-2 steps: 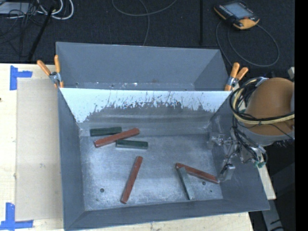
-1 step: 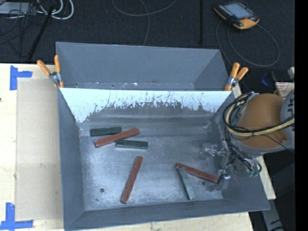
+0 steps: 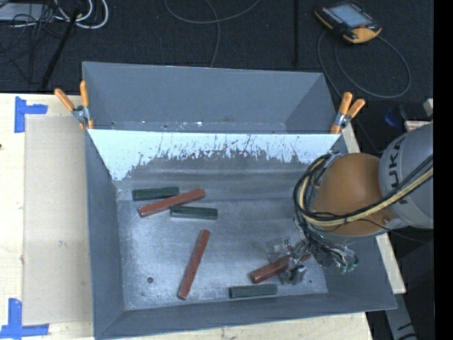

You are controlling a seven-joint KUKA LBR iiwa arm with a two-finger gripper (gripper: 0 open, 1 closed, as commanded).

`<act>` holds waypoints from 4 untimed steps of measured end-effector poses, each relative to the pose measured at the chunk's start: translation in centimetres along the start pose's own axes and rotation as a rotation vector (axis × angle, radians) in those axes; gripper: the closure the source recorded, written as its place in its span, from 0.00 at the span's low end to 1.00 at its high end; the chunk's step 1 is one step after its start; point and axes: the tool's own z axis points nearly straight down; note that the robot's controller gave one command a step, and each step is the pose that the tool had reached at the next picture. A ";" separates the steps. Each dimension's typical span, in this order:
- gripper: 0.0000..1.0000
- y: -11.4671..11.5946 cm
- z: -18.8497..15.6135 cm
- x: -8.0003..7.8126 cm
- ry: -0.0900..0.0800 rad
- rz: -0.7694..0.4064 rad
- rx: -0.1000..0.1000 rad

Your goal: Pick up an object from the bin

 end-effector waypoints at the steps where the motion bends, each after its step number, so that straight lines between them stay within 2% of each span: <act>1: 1.00 0.0 0.0 0.0 0.000 -0.001 0.000; 2: 1.00 -2.6 -13.0 1.6 -0.002 -0.009 0.001; 3: 1.00 -2.6 -13.0 1.6 -0.001 -0.010 0.001; 4: 1.00 -5.3 -16.9 0.2 0.002 -0.028 -0.002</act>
Offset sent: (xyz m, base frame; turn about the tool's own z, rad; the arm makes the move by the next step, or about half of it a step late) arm -0.0058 -0.0302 0.1302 -0.0116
